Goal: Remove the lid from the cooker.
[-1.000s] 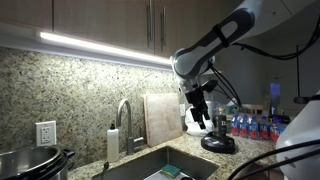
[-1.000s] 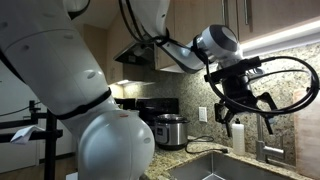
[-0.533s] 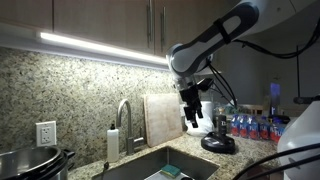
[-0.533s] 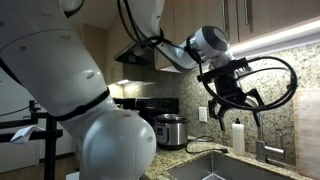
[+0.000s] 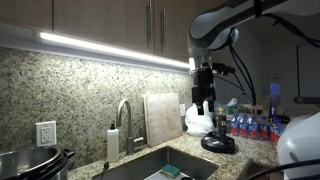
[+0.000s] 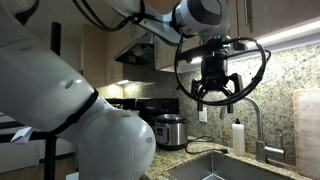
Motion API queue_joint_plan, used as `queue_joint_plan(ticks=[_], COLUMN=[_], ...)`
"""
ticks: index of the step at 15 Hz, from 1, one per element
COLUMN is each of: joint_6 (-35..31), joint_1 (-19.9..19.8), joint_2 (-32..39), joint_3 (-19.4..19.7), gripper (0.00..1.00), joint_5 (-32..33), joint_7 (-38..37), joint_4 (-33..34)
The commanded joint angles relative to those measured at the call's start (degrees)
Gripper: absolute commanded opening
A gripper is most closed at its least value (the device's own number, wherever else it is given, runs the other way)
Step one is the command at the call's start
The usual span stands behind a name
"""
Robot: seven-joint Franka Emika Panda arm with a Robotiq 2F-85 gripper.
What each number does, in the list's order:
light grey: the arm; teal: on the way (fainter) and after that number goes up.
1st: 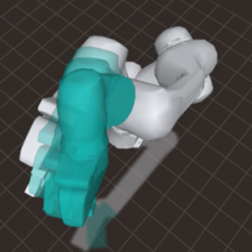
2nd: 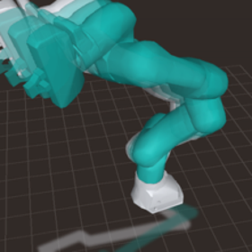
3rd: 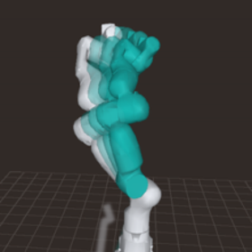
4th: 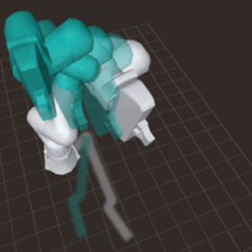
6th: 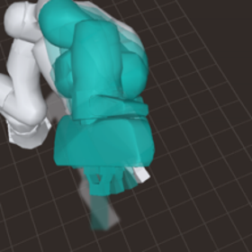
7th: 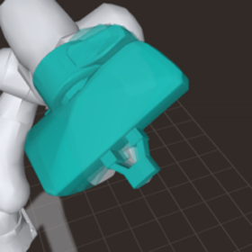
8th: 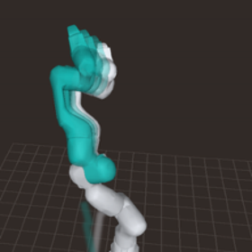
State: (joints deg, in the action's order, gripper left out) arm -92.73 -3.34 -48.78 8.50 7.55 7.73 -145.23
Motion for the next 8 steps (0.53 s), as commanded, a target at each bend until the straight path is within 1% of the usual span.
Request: queue_joint_plan(ticks=[1,3,8], joint_6=[0.1,0.1,0.1], joint_1=[-0.6,-0.7,-0.7], joint_2=[-1.4,-2.7,-1.9], joint_3=[0.4,0.7,0.6], gripper=[1.0,1.0,1.0], joint_5=[-1.5,-1.7,-1.7], joint_7=[-0.2,-0.2,-0.2], joint_4=[-0.2,-0.4,-0.4])
